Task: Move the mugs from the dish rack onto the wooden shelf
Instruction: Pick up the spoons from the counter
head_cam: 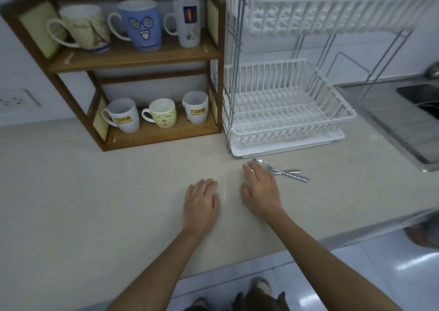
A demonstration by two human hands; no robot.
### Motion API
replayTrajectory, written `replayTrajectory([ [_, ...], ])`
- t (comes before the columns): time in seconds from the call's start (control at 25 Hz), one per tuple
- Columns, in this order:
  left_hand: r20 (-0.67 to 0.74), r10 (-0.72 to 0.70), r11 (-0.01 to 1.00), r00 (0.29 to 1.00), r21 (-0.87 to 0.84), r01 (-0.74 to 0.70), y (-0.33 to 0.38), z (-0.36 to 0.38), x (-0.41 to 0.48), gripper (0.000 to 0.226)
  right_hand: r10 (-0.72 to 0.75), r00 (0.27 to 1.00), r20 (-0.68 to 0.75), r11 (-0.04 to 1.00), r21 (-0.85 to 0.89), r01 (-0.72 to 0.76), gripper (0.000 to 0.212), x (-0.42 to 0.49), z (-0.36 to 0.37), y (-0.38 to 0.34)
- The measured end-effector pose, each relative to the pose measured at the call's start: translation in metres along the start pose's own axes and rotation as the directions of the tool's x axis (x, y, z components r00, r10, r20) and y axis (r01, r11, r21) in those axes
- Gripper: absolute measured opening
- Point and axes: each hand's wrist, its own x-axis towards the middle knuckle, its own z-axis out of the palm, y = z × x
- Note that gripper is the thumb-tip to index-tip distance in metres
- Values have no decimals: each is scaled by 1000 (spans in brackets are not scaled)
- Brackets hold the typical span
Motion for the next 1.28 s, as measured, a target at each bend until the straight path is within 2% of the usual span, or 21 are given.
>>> replayTrajectory([
  [0.12, -24, 89, 992, 996, -86, -91, 37, 11, 18, 27, -12, 1000, -9, 1000, 0, 12, 50, 6, -14, 35],
  [0.24, 3, 55, 985, 999, -163, -53, 87, 33, 34, 28, -22, 1000, -12, 1000, 18, 22, 45, 13, -27, 79],
  [0.32, 51, 8, 983, 999, -182, 1, 116, 51, 41, 32, -23, 999, 41, 1000, 4, 22, 42, 17, -35, 107],
  [0.52, 159, -216, 969, 963, -90, 232, 155, 84, 56, 42, -77, 966, 246, 994, -54, 94, 35, 28, -40, 155],
  [0.8, 154, -354, 935, 922, 66, 348, 165, 100, 56, 42, -178, 917, 357, 983, 20, 183, 20, 47, -38, 163],
  [0.92, 167, -330, 940, 929, 145, 307, 161, 100, 56, 45, -159, 876, 455, 983, 159, 95, 14, 58, -44, 161],
  [1.04, 124, -332, 931, 935, 201, 304, 158, 96, 55, 38, -126, 791, 598, 972, 234, -22, 5, 69, -51, 159],
  [1.16, 78, -399, 899, 914, 231, 373, 153, 90, 50, 31, -150, 731, 666, 955, 288, -66, 5, 72, -56, 159],
  [1.28, 52, -487, 859, 872, 209, 467, 149, 84, 45, 25, -188, 729, 658, 930, 359, -84, 5, 72, -60, 160],
])
